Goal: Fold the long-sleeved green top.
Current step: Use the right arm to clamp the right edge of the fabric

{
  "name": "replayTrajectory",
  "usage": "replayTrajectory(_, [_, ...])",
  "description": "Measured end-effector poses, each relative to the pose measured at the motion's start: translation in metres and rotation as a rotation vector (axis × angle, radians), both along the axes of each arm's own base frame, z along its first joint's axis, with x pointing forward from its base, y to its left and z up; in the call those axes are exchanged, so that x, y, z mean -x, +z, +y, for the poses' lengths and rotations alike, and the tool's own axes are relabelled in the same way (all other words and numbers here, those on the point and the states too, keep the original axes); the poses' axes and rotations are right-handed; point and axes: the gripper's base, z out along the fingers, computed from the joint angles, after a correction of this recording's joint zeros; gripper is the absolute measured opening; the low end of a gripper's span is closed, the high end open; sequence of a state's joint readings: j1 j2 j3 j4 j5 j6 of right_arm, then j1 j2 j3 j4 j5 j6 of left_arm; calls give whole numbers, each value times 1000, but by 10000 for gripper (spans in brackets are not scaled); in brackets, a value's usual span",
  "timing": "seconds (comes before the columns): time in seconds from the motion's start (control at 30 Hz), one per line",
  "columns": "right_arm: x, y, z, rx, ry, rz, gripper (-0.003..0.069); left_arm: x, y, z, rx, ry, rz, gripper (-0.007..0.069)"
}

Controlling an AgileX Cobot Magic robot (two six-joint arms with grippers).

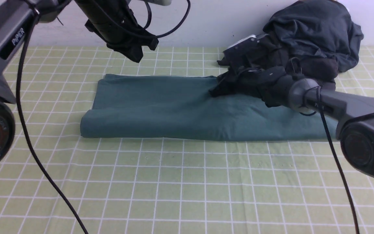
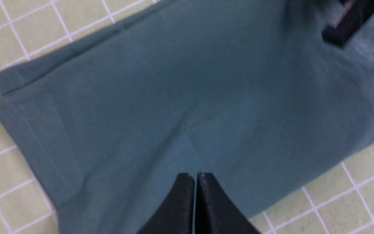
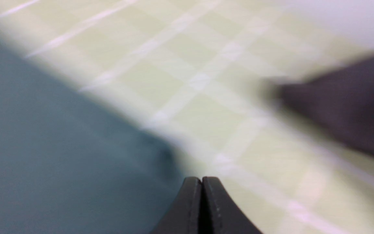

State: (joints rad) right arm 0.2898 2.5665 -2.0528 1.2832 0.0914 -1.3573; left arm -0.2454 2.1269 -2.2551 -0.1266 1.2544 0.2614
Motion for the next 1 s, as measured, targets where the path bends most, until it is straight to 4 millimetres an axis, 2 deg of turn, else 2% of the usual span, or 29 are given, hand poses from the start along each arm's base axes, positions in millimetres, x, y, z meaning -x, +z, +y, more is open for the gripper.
replayTrajectory(0.03, [-1,0,-3,-11,-23,-2,15,3,6,0,-1,-2,-11,-3])
replayTrajectory(0.1, [-11,13,-34,-84,-140,-18,62,26,34,6,-30,0,-60,-3])
replayTrajectory(0.13, [-11,15,-36,-89,-145,-20,70,28,34,7,-36,1,-58,-3])
replayTrajectory(0.17, [-13,28,-51,-118,-158,-28,95,43,50,12,-48,8,-87,-3])
replayTrajectory(0.27, [-2,78,-78,-149,-89,-52,164,83,69,28,-82,33,-94,-3])
replayTrajectory(0.3, [-1,82,-81,-150,-85,-54,167,87,74,28,-78,36,-105,-3])
replayTrajectory(0.33, [10,113,-88,-140,-22,-75,188,105,72,35,-92,45,-82,-3])
replayTrajectory(0.4, [30,146,-100,-136,41,-65,215,139,68,44,-100,48,-46,-3])
replayTrajectory(0.43, [39,158,-107,-137,60,-50,225,157,68,49,-101,48,-39,-3])
replayTrajectory(0.47, [56,176,-114,-130,92,-11,239,178,53,54,-110,46,-6,-3])
replayTrajectory(0.5, [67,180,-120,-132,96,47,252,194,45,58,-108,47,-16,-3])
replayTrajectory(0.57, [82,174,-130,-129,77,178,276,215,36,64,-87,57,-81,-3])
replayTrajectory(0.6, [90,163,-136,-118,49,278,292,227,26,68,-73,67,-117,-3])
replayTrajectory(0.7, [109,109,-161,-46,-138,602,356,267,-10,78,-48,91,-169,-3])
replayTrajectory(0.73, [113,98,-169,-21,-193,662,370,278,-16,81,-47,93,-178,-3])
replayTrajectory(0.8, [119,80,-184,36,-298,737,393,295,-32,86,-63,92,-154,-2])
replayTrajectory(0.87, [121,71,-203,58,-414,763,405,309,-47,90,-71,95,-132,0])
replayTrajectory(1.0, [120,61,-227,21,-534,766,409,313,-70,91,-66,95,-145,0])
